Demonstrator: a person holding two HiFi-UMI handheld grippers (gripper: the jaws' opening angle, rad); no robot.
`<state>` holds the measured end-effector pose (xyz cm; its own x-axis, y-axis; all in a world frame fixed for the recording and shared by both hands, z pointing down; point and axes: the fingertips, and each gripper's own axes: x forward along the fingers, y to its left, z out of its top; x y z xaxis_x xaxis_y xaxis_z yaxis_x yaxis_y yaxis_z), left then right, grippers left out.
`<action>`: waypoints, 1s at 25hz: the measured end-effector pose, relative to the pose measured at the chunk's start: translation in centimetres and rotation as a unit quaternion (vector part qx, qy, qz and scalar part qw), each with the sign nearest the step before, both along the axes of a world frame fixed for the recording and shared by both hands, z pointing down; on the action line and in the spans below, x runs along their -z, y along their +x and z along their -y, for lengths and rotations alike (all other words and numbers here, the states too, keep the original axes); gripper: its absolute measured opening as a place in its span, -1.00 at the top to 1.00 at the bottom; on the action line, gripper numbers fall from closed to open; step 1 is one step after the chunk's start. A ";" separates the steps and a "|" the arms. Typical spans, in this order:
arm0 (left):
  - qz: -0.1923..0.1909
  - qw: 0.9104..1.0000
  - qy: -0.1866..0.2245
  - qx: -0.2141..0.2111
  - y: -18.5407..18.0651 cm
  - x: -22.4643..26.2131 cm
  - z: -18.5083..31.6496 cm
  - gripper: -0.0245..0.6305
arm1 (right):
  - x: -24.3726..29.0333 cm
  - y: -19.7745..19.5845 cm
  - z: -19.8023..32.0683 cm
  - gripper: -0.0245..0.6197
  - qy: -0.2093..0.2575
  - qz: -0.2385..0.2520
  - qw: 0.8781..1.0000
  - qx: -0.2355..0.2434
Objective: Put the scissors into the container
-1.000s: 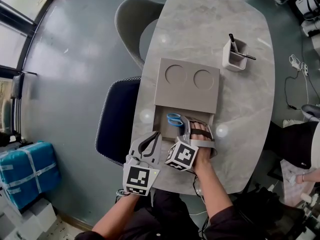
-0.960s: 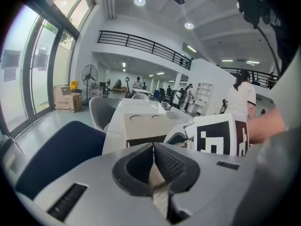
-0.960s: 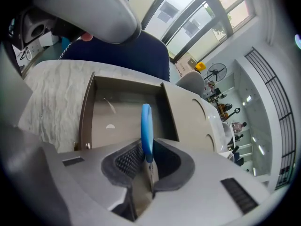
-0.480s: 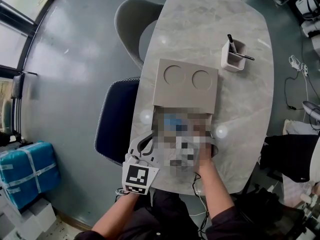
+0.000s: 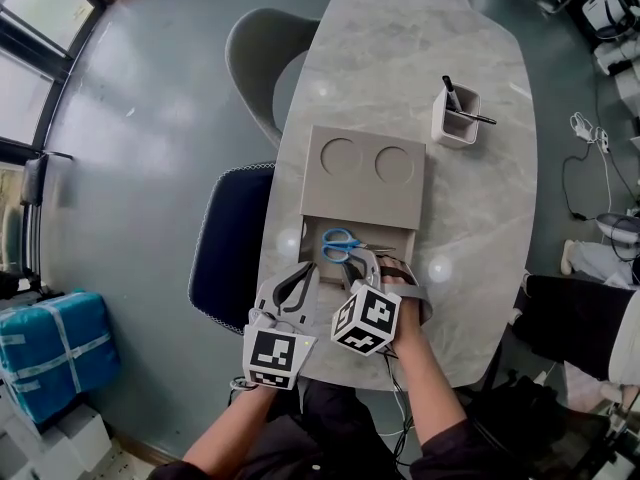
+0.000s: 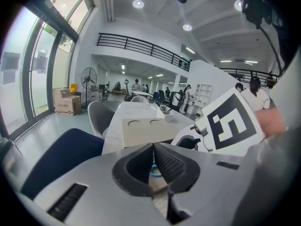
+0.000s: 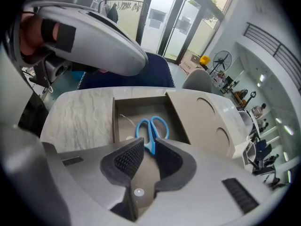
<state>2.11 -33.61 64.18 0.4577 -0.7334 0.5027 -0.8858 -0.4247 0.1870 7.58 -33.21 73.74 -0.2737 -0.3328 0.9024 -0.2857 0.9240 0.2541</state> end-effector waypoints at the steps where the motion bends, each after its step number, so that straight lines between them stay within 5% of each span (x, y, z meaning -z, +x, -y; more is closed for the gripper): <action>1: -0.001 1.000 0.000 0.000 0.0 0.0 -0.1 0.86 | -0.2 0.1 -0.1 0.74 0.002 0.001 1.000 -0.004; 5: -0.001 1.000 0.000 -0.006 0.4 0.0 -0.2 0.86 | -0.8 0.3 0.1 0.90 0.005 -0.004 1.000 -0.013; 17: -0.003 1.000 0.014 -0.020 1.1 1.7 -0.3 0.87 | 2.4 1.2 0.9 0.93 0.029 0.021 0.998 -0.057; 21: -0.006 0.999 0.025 -0.028 1.1 3.6 -0.9 0.87 | 6.0 1.6 0.8 0.93 0.055 0.060 0.992 -0.098; 25: -0.012 0.998 0.041 -0.034 1.0 5.9 -1.8 0.87 | 10.3 2.4 0.3 0.93 0.077 0.131 0.974 -0.169</action>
